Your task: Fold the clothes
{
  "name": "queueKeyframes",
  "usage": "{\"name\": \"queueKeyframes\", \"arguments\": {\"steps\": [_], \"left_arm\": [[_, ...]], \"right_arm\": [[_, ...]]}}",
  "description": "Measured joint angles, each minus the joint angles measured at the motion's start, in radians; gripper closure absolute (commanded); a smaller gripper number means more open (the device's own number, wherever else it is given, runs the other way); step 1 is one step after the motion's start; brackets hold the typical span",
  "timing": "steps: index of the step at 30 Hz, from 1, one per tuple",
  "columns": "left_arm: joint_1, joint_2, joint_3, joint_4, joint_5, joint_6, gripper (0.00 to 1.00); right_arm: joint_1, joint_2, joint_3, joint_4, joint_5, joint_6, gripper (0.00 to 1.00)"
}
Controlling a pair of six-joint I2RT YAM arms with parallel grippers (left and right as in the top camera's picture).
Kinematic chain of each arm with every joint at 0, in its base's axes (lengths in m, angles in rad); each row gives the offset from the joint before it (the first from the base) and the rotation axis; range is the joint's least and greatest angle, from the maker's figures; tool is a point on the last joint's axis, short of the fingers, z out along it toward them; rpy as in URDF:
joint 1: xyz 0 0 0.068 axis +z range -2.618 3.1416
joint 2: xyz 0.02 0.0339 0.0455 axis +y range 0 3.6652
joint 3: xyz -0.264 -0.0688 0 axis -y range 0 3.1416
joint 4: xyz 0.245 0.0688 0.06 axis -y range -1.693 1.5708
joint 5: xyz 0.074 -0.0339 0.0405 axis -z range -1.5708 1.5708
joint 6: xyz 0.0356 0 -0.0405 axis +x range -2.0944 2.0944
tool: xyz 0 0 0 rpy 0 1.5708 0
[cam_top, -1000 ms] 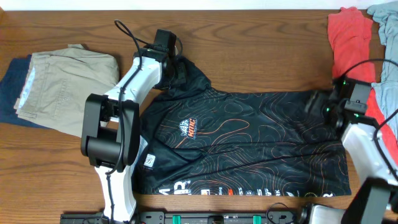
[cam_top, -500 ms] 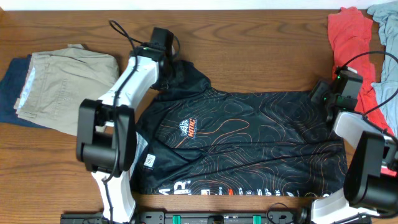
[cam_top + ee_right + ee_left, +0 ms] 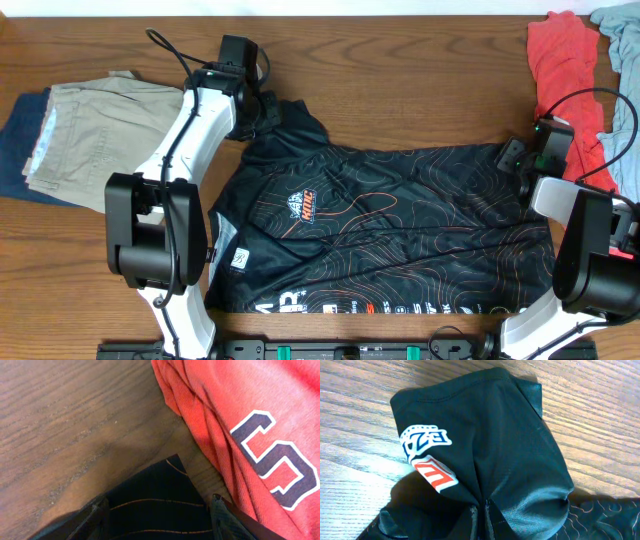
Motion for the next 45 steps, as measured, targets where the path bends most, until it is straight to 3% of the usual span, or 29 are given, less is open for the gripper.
{"name": "queueKeyframes", "arguments": {"steps": [17,19,22,23,34,45], "left_arm": [[0.000,0.000,0.000,-0.008,0.000,0.000,0.94],[0.000,0.000,0.000,-0.008,0.000,0.000,0.94],[0.000,0.000,0.000,-0.010,0.000,0.000,0.94],[0.000,0.000,0.000,-0.011,0.000,0.000,0.94],[0.000,0.000,0.000,-0.023,0.000,0.000,0.94],[0.000,-0.032,-0.001,-0.172,0.012,0.000,0.94]], "right_arm": [[-0.022,0.063,0.005,0.120,-0.002,-0.003,0.41],[-0.022,0.067,0.005,0.127,-0.003,-0.005,0.50],[-0.022,0.070,0.006,0.129,-0.007,-0.007,0.91],[-0.022,0.071,0.006,0.129,-0.010,-0.006,0.99],[-0.022,0.061,0.018,0.087,-0.028,-0.002,0.99],[-0.022,-0.214,0.009,-0.296,-0.033,-0.002,0.99]]}}
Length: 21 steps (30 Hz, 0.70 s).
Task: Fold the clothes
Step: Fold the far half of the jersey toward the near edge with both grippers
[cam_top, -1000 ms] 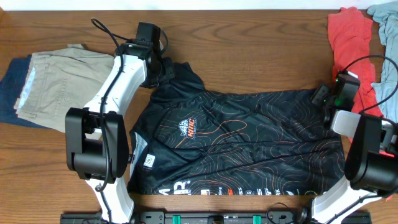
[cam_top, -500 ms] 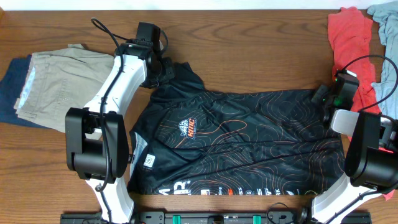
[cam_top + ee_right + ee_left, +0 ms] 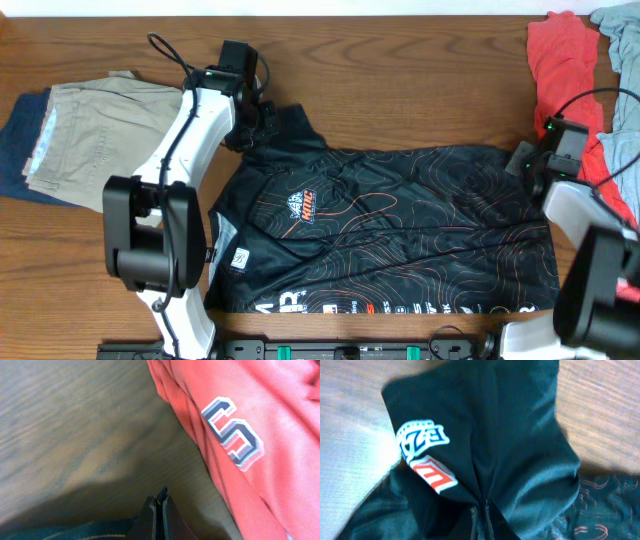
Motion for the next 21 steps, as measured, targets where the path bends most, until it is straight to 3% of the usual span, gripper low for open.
{"name": "queueKeyframes", "arguments": {"steps": [11,21], "left_arm": [[0.000,-0.133,-0.001,-0.324,0.006,0.002,0.94],[0.000,-0.132,-0.001,-0.521,0.006,0.042,0.94]], "right_arm": [[0.000,-0.219,-0.002,-0.425,0.082,0.025,0.99],[-0.025,-0.264,-0.004,-0.591,0.129,0.076,0.99]]}}
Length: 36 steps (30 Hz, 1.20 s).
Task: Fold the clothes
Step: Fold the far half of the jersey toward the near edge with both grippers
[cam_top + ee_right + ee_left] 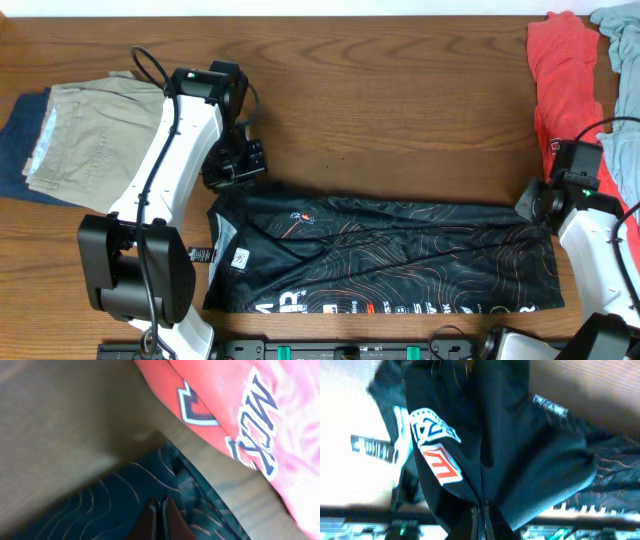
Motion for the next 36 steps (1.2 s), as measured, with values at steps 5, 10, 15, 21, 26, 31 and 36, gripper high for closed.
{"name": "queueKeyframes", "arguments": {"steps": [5,10,15,21,26,31,36], "left_arm": [[0.000,0.000,-0.029,-0.038,0.000,0.029,0.94],[0.000,-0.001,-0.097,-0.044,0.001,0.045,0.94],[0.000,-0.037,-0.176,-0.041,0.001,0.047,0.94],[0.000,-0.185,-0.270,-0.020,0.014,0.048,0.94],[0.000,-0.266,-0.365,0.038,0.055,0.045,0.94],[-0.009,-0.277,-0.456,0.076,0.076,0.040,0.94],[-0.056,-0.277,-0.515,0.072,0.095,0.040,0.94]], "right_arm": [[-0.035,0.000,0.000,-0.037,0.006,0.013,0.99],[-0.061,0.000,0.000,-0.070,0.011,0.027,0.99],[-0.071,0.000,0.000,-0.118,0.012,0.040,0.99],[-0.108,0.000,0.000,-0.152,0.022,0.061,0.99],[-0.131,0.000,0.000,-0.158,0.030,0.075,0.99],[-0.132,0.000,0.000,-0.158,0.034,0.079,0.99],[-0.135,0.000,0.000,-0.163,0.042,0.083,0.99]]}}
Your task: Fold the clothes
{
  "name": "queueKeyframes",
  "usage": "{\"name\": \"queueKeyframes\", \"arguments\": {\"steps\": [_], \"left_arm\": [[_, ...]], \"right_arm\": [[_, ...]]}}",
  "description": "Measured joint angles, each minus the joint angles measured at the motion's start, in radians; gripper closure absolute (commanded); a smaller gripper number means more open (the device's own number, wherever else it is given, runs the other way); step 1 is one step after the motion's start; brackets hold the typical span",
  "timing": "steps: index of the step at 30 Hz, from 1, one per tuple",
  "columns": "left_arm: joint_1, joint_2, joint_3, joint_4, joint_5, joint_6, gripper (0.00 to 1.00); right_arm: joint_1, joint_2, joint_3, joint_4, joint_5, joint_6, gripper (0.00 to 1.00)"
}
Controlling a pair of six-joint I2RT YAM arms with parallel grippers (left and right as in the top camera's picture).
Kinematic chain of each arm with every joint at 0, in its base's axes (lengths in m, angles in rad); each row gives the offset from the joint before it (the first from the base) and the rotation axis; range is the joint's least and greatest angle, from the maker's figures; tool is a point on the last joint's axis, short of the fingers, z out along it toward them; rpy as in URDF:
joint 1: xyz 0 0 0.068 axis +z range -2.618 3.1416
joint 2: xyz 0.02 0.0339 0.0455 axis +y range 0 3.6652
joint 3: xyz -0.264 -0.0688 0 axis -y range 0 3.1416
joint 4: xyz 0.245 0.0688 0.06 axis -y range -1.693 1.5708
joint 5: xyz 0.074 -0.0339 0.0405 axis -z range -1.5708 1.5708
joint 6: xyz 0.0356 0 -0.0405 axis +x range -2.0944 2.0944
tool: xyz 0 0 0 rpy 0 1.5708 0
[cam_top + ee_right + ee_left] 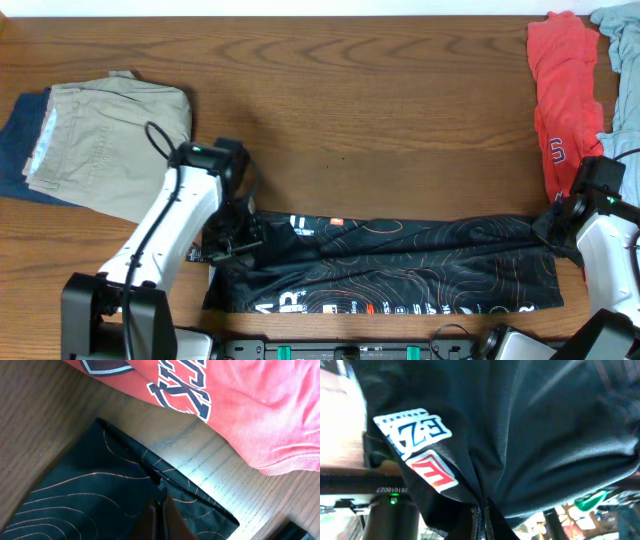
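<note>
A black jersey (400, 265) with orange contour lines lies doubled lengthwise in a long band along the table's front edge. My left gripper (236, 246) is shut on its left sleeve. In the left wrist view that gripper (482, 512) pinches dark cloth bearing a blue and red logo (420, 445). My right gripper (549, 224) is shut on the jersey's right corner. In the right wrist view the gripper (161, 494) clamps the hem of the black jersey (75, 490).
Folded khaki trousers (100, 130) lie on a navy garment (14, 140) at the far left. A red shirt (558, 90) and a light blue garment (622, 40) lie heaped at the back right, the red shirt (240, 400) close to my right gripper. Bare wood table (380, 110) behind the jersey.
Both grippers have moved toward the table's front edge with the jersey's far edge. The far half now lies over the near half, and the jersey is a narrower band.
The jersey lay spread flat, my left gripper shut on its far left sleeve and my right gripper open around the far right corner. Then the right gripper was shut on that corner. Then both held the far edge nearer the front, and now the jersey is doubled.
</note>
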Motion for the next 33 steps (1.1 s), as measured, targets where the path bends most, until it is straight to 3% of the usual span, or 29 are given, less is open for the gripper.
{"name": "queueKeyframes", "arguments": {"steps": [10,11,14,16,20,29,33], "left_arm": [[-0.097,0.000,-0.007,-0.048,0.010,-0.007,0.94],[-0.100,0.000,-0.007,-0.047,0.006,-0.012,0.90],[-0.105,0.000,-0.007,-0.040,-0.037,-0.040,0.54],[-0.105,0.000,-0.007,-0.034,-0.079,-0.065,0.44],[-0.105,0.000,-0.007,0.001,-0.143,-0.116,0.40],[-0.105,0.000,-0.007,0.107,-0.179,-0.162,0.36],[-0.105,0.000,-0.007,0.144,-0.182,-0.164,0.34]], "right_arm": [[-0.002,0.000,0.000,-0.002,0.011,0.003,0.99],[-0.002,0.000,0.000,-0.002,0.011,0.003,0.99],[-0.002,0.000,0.000,-0.002,0.013,0.007,0.92],[-0.002,0.000,0.000,-0.002,0.014,0.013,0.84],[-0.002,0.000,0.000,-0.008,0.015,0.016,0.73],[-0.002,0.000,0.000,-0.033,0.018,0.022,0.33],[-0.002,0.000,0.000,-0.037,0.016,0.016,0.29]]}}
